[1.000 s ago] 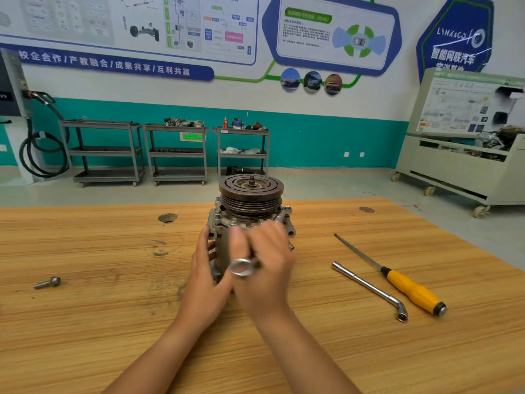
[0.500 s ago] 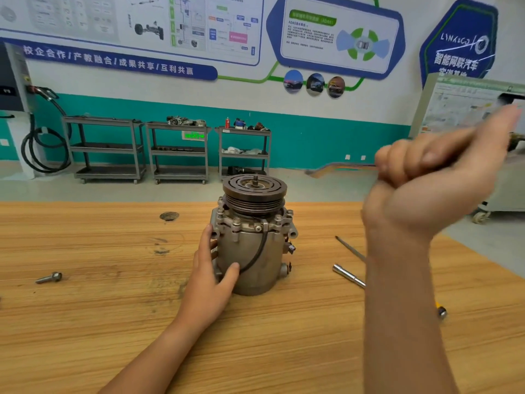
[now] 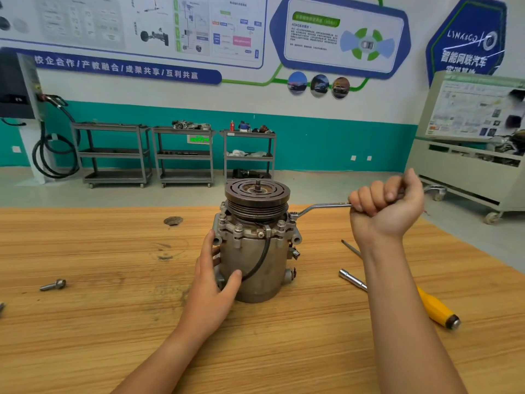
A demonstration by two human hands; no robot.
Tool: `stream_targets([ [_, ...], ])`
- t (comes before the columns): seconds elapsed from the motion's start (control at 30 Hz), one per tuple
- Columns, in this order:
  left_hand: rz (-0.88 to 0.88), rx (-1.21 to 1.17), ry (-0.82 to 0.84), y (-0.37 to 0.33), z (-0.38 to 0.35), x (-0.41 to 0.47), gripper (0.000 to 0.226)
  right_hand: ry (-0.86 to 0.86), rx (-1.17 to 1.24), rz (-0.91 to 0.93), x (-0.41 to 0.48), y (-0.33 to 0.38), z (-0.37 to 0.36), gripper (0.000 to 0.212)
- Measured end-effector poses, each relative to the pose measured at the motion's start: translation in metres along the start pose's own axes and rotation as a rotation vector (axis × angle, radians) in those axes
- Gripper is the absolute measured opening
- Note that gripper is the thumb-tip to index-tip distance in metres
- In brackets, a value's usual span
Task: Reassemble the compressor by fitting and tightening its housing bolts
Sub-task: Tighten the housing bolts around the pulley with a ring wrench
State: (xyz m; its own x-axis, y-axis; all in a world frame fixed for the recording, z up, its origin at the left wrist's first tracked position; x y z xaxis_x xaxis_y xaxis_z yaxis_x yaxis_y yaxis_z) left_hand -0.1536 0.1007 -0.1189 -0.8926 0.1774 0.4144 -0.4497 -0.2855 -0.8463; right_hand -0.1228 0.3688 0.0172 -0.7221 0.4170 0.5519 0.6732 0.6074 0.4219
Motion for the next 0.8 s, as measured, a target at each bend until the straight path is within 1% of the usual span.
stream_targets([
  [0.13, -0.005, 0.005, -0.007, -0.001, 0.001, 0.0, 0.086, 0.065, -0.008, -0.062, 0.006, -0.006, -0.001, 0.06],
  [0.27, 0.001, 0.014, -0.006, -0.001, 0.0, 0.0, 0.088, 0.08, -0.015, -0.077, -0.004, -0.006, 0.016, 0.045],
  [0.37, 0.005, 0.018, -0.013, 0.0, 0.001, 0.0, 0.089, 0.146, -0.075, -0.056, -0.014, -0.004, 0.019, 0.044],
  [0.47, 0.007, 0.022, -0.019, 0.0, 0.001, 0.0, 0.09, 0.254, -0.16, -0.024, -0.02, -0.001, 0.007, 0.042],
  [0.53, 0.003, 0.035, -0.022, 0.0, 0.002, 0.0, 0.091, 0.329, -0.224, 0.0, -0.023, 0.0, -0.005, 0.045],
  [0.6, 0.001, 0.042, -0.025, 0.0, 0.001, 0.001, 0.091, 0.362, -0.291, 0.02, -0.028, 0.002, -0.015, 0.048],
  [0.67, 0.001, 0.027, -0.027, 0.0, 0.002, 0.001, 0.092, 0.355, -0.32, 0.049, -0.037, 0.003, -0.015, 0.049],
  [0.8, 0.003, 0.022, -0.026, 0.001, 0.002, 0.001, 0.091, 0.243, -0.332, 0.101, -0.058, 0.002, 0.008, 0.048],
])
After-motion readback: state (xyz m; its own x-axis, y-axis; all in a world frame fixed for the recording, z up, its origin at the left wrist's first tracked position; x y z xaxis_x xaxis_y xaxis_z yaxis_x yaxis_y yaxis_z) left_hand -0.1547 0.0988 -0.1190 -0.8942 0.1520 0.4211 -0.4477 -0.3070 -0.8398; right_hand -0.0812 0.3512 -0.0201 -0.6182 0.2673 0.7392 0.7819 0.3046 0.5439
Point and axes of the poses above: each hand's wrist, its own x-axis towards the middle knuckle, its own z-axis out of the back of the hand, y = z × x, the point moved 10 cm from there along x, towards the middle knuckle, and after that the axes turned 8 degrees about y, right-handed, at the moved point
